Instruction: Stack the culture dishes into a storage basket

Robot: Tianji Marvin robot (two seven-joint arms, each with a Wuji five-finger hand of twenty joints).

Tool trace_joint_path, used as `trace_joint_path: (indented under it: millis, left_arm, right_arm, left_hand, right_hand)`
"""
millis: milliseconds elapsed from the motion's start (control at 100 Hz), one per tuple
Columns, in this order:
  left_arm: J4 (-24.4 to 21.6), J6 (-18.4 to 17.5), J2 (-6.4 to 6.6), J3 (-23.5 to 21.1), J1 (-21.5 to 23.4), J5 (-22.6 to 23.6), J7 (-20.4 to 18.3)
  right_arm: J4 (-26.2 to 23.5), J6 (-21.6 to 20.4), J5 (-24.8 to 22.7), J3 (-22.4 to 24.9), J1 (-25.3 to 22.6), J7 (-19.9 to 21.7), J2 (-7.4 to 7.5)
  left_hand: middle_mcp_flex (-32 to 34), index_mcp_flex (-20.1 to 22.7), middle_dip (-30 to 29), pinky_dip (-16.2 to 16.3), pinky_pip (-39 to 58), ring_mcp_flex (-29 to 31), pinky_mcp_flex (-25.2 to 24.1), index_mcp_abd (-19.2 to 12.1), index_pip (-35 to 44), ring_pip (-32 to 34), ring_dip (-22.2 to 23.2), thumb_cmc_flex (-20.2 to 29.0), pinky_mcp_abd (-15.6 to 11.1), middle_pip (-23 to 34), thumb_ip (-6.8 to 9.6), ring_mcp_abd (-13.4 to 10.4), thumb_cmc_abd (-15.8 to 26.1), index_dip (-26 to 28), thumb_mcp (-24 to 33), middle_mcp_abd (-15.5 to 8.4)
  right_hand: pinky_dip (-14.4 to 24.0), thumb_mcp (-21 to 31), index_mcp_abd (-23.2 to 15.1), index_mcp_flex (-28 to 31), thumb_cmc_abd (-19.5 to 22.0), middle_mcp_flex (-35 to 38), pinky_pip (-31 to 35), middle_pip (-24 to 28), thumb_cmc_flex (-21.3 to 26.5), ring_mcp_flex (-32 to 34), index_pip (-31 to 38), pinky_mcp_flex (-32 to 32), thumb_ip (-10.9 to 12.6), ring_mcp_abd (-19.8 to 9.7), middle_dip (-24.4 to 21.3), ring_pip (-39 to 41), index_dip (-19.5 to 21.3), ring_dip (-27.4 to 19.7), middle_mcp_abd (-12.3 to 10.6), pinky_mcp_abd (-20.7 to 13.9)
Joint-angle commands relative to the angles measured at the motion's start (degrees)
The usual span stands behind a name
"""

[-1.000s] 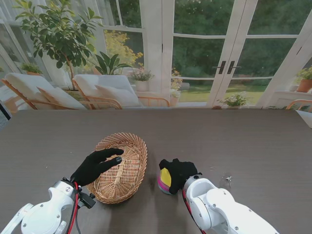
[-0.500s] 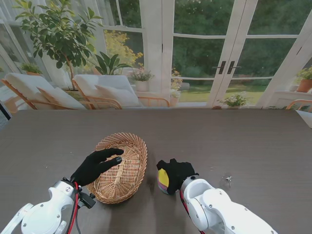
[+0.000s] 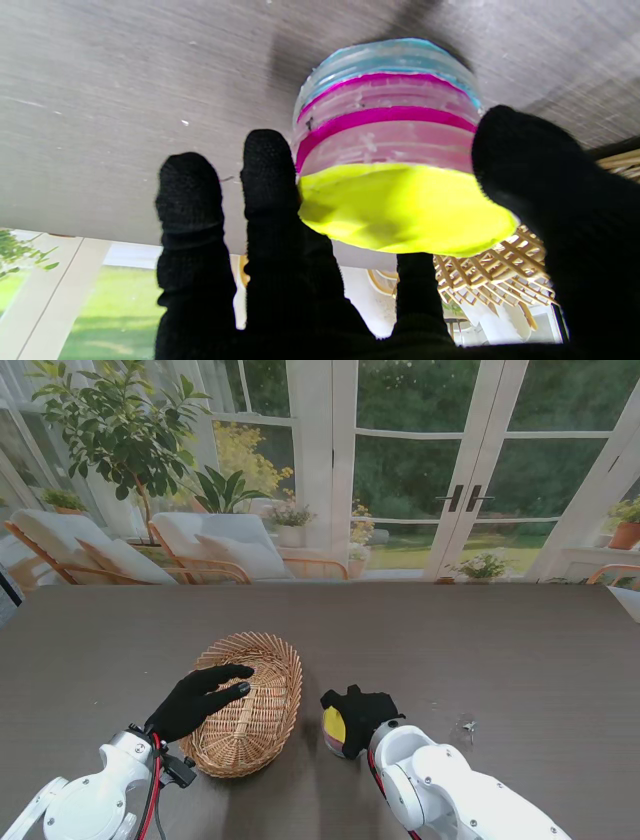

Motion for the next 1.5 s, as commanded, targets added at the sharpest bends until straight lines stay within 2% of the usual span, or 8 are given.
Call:
trace_joint_path:
  millis: [0, 760, 790, 850, 1490]
  left_arm:
    - [-0.11, 0.2, -0.16, 0.01, 0.16, -0.1, -1.18]
    - [-0.1, 0.36, -0.12, -0.05, 0.14, -0.45, -1.51]
    - [-0.08, 0.35, -0.12, -0.05, 0.12, -0.46, -1.52]
    - [-0.05, 0.34, -0.11, -0.05, 0.09, -0.51, -1.58]
    - [0.03, 0.37, -0.1, -0.09, 0.03, -0.7, -1.71]
  right_arm:
    - [0.35, -0.1, -0.33, -0.28, 0.01, 0.91, -0.06]
    - [0.61, -0.36, -0.24, -0.59, 0.48, 1.51, 0.03]
    - [0.64, -0.38, -0.19, -0.61, 0.5, 1.47, 0.03]
    - [0.71, -0.54, -0.25, -0.61, 0.53, 1.39, 0.03]
    - [0.69, -1.42, -1.24, -0.49, 0.58, 2.22, 0.22]
  left_hand:
    - [1.01, 1.23, 0.29, 0.66, 0.49, 1.36, -0.42, -0.22, -0.04, 0.09, 0.44, -0.06, -0.45, 0.08, 0.25, 0.29, 2.24, 0.08, -1.12, -0.05]
    - [1.37, 1.29, 0.37, 0.65, 0.46, 1.4, -0.47, -0.13, -0.01, 0.09, 0.45, -0.02, -0.48, 0.16, 0.25, 0.27, 2.2, 0.1, -1.1, 0.13]
    - [1.39, 1.28, 0.37, 0.66, 0.49, 1.42, -0.4, -0.2, -0.02, 0.1, 0.45, -0.06, -0.49, 0.17, 0.25, 0.21, 2.21, 0.1, -1.13, 0.1]
    - [1.4, 1.28, 0.37, 0.66, 0.48, 1.41, -0.43, -0.21, -0.01, 0.09, 0.45, -0.04, -0.46, 0.16, 0.25, 0.27, 2.18, 0.1, -1.12, 0.14]
    - [1.51, 1.29, 0.4, 0.67, 0.5, 1.54, -0.41, -0.2, -0.02, 0.15, 0.48, -0.01, -0.48, 0.17, 0.26, 0.31, 2.22, 0.1, -1.1, 0.08]
  right_hand:
    - [0.31, -1.4, 0.21, 2.0, 3.98, -2.18, -0.15, 3.94, 0.54, -1.94, 2.47, -2.56, 3.03, -0.78, 2.85, -0.5, 2.37, -0.08, -5.61, 0.69]
    - [0.59, -2.88, 0.85, 1.11, 2.67, -6.21, -1.24, 3.0, -1.56, -5.11, -5.19, -4.7, 2.18, 0.19, 2.36, -1.89, 6.92, -0.41, -5.39, 1.12]
    - [0.9, -2.93, 1.0, 1.53, 2.7, -6.4, -1.43, 3.03, -1.71, -5.23, -7.73, -4.78, 2.09, 0.36, 2.26, -2.05, 10.02, -0.33, -5.37, 1.19]
    - [0.94, -2.95, 1.04, 1.46, 2.73, -6.58, -1.48, 2.96, -1.79, -5.41, -8.29, -4.84, 2.09, 0.52, 2.22, -2.17, 10.52, -0.35, -5.48, 1.21]
    - [0.99, -3.45, 1.36, 1.16, 1.22, -10.34, -3.75, -1.14, -3.67, -10.78, -12.45, -7.47, 1.36, 4.3, -0.62, -11.85, 13.11, -3.91, -4.53, 2.12]
